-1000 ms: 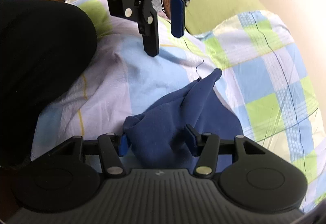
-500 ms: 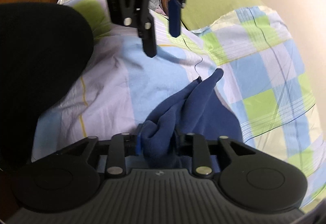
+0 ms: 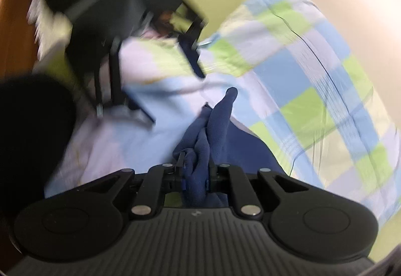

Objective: Fold clothes

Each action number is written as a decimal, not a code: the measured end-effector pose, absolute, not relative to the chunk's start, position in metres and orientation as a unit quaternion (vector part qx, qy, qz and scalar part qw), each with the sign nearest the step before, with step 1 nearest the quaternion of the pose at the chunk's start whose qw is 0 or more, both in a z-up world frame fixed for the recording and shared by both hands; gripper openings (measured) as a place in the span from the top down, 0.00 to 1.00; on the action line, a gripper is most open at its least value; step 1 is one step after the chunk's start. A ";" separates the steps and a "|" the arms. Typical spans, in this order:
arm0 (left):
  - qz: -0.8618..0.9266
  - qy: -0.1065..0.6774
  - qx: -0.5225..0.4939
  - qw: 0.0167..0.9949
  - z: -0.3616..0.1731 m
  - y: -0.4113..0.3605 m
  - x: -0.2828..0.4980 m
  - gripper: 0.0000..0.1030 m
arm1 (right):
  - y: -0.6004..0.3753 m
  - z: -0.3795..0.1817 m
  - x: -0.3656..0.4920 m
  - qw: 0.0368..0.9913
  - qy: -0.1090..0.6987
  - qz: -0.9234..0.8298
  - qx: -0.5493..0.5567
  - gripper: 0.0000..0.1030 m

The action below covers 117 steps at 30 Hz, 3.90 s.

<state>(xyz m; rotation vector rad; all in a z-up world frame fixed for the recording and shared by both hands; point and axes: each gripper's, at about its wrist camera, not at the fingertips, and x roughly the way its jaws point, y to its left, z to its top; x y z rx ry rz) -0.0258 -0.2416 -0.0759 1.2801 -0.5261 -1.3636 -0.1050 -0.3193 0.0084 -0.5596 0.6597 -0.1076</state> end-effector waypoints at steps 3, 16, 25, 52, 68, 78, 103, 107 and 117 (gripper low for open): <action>-0.561 -0.305 0.547 0.542 -0.084 -0.254 -0.027 0.10 | -0.322 0.020 -0.104 0.903 0.328 -0.048 -0.273 0.90; -0.596 -0.198 0.646 0.433 -0.051 -0.277 -0.002 0.90 | -0.309 0.021 -0.133 0.916 0.316 0.004 -0.247 0.90; -0.627 -0.138 0.633 0.433 0.078 -0.436 -0.012 0.89 | -0.481 0.101 -0.205 0.978 0.161 -0.037 0.124 0.91; -0.653 -0.003 0.509 0.561 0.046 -0.568 0.052 0.34 | -0.663 -0.034 -0.318 0.889 0.079 -0.281 0.352 0.67; -0.614 -0.323 0.610 0.383 -0.099 -0.499 -0.014 0.18 | -0.404 -0.045 -0.124 0.837 0.390 -0.254 -0.286 0.13; -0.671 -0.271 0.589 0.360 -0.082 -0.528 0.003 0.32 | -0.434 -0.067 -0.104 0.764 0.451 -0.275 -0.371 0.21; -0.650 -0.081 0.689 0.311 -0.019 -0.561 -0.065 0.50 | -0.513 0.009 -0.164 0.865 0.452 -0.136 -0.170 0.63; -0.635 -0.058 0.702 0.318 -0.020 -0.565 -0.075 0.50 | -0.524 0.006 -0.172 0.876 0.439 -0.117 -0.164 0.63; -0.613 -0.031 0.682 0.397 0.015 -0.522 -0.118 0.54 | -0.511 0.025 -0.207 0.879 0.422 -0.085 -0.206 0.67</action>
